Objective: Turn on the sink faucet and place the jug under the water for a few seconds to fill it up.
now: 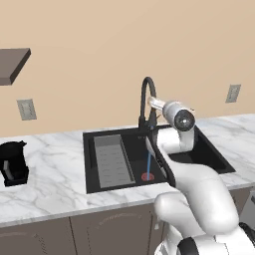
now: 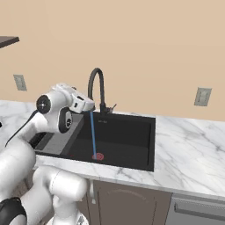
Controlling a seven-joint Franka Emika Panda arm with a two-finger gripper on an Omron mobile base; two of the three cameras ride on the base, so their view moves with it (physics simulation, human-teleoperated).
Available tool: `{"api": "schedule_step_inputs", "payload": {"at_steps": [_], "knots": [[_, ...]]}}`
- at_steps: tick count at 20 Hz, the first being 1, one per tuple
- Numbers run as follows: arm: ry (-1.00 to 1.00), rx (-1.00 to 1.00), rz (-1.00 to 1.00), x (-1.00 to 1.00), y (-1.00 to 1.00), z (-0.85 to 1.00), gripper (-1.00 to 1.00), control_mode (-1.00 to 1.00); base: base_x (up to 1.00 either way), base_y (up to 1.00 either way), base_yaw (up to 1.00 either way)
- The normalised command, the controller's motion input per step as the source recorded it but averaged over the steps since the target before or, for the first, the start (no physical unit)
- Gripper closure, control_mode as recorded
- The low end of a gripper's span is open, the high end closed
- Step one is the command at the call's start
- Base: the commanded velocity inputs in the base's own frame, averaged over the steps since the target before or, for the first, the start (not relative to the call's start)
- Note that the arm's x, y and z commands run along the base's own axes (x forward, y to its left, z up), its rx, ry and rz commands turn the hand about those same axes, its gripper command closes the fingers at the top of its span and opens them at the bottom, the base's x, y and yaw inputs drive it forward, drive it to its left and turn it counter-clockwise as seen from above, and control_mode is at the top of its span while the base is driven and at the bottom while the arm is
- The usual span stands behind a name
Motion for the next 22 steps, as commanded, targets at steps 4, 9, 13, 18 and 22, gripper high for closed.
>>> {"api": "schedule_step_inputs", "payload": {"at_steps": [4, 9, 13, 18, 22], "knots": [[0.19, -0.12, 0.0, -0.64, 0.85, 0.88, -1.0, -1.0, 0.0, 0.0, 0.0], [0.2, -0.08, 0.0, -0.66, 0.98, 0.61, -1.0, -1.0, 0.0, 0.0, 0.0], [0.05, -0.06, 0.0, -0.59, 1.0, -0.03, -1.0, -1.0, 0.0, 0.0, 0.0], [0.0, -0.09, 0.0, -0.48, 1.0, -0.56, -1.0, -1.0, 0.0, 0.0, 0.0], [-0.08, -0.05, 0.0, -0.47, 1.0, -0.76, -1.0, -1.0, 0.0, 0.0, 0.0]]}}
